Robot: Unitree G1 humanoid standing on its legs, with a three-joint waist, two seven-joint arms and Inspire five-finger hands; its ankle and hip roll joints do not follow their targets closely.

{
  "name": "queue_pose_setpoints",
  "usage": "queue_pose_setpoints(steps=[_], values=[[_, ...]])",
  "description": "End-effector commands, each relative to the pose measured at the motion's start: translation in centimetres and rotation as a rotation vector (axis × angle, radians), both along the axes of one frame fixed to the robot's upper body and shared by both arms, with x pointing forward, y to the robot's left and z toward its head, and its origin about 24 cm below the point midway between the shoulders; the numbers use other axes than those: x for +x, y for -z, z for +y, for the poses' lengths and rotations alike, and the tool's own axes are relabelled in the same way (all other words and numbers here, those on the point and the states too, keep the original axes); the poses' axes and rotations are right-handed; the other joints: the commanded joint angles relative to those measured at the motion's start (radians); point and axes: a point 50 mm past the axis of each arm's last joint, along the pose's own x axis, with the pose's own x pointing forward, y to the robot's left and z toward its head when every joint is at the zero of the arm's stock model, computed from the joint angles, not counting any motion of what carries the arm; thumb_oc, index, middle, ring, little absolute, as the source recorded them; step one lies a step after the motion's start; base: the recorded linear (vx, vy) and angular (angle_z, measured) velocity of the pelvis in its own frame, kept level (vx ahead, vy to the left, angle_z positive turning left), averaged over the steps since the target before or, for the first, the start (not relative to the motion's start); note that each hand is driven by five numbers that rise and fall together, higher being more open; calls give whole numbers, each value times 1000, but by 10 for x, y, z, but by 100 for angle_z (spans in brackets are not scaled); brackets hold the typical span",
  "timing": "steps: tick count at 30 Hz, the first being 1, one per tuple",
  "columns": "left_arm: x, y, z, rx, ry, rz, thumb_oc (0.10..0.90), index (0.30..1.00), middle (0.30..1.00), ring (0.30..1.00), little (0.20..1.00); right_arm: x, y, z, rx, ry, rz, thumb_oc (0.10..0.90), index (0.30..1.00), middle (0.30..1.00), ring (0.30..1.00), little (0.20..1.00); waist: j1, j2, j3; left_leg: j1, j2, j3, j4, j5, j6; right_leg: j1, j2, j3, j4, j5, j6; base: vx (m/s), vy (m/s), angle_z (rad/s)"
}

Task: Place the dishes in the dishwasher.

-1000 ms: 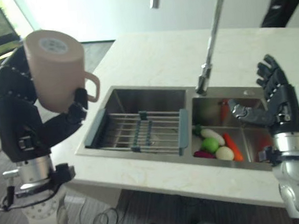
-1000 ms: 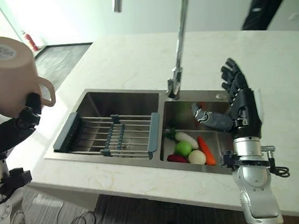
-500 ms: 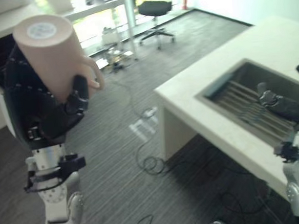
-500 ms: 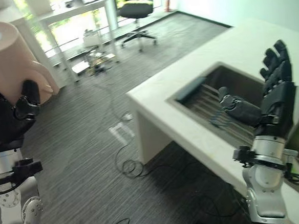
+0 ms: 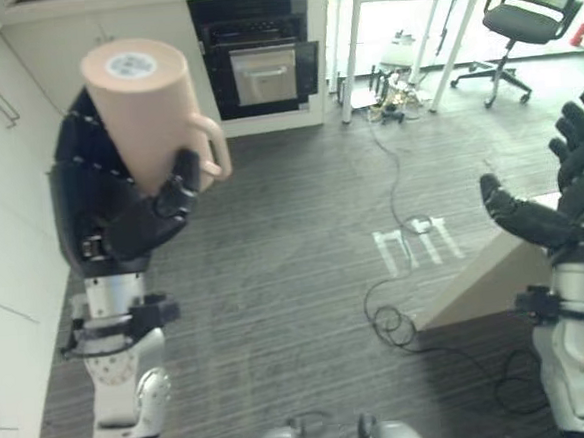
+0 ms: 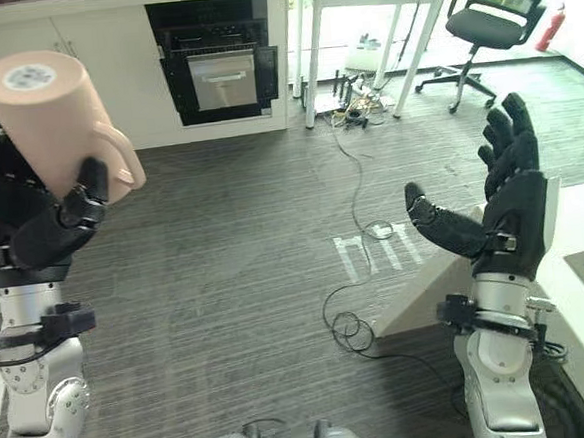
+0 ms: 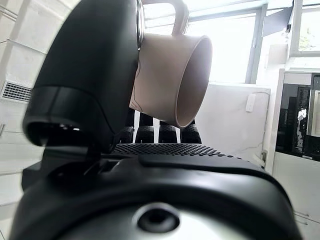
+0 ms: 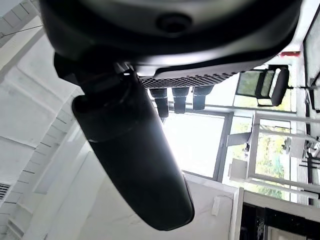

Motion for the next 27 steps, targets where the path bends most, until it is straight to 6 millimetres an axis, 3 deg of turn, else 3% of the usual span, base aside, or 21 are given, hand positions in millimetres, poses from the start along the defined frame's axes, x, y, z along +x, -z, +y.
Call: queue_pose_setpoints(steps=[1,13,14,27], values=[[-18,-44,-4,55,-11,-276,400,300,300,300,300,-5,-38,4,-70,-25,-206,800,900,900,900,900,4,-4,-116,25,65,-31,-28,-52,-79,20,22,-19,-34,-21,41,45,-42,8],[-25,-35,8,20,-52,-246,400,300,300,300,300,-7,-37,9,-151,-113,-151,800,900,900,900,900,-31,14,-133,47,77,-19,-28,-64,-82,24,57,10,-34,-40,23,47,-54,-4],[-34,-30,13,21,-70,-245,400,300,300,300,300,-16,-39,6,-226,-133,-133,800,900,900,900,900,-38,1,-134,86,74,-26,-28,-71,-82,50,93,35,-34,-43,5,49,-38,-11],[-30,-29,12,17,-66,-234,400,300,300,300,300,-12,-38,11,-211,-136,-137,800,900,900,900,900,-22,14,-141,38,90,-52,-28,-44,-104,33,83,1,-34,-56,4,-12,-18,6]])
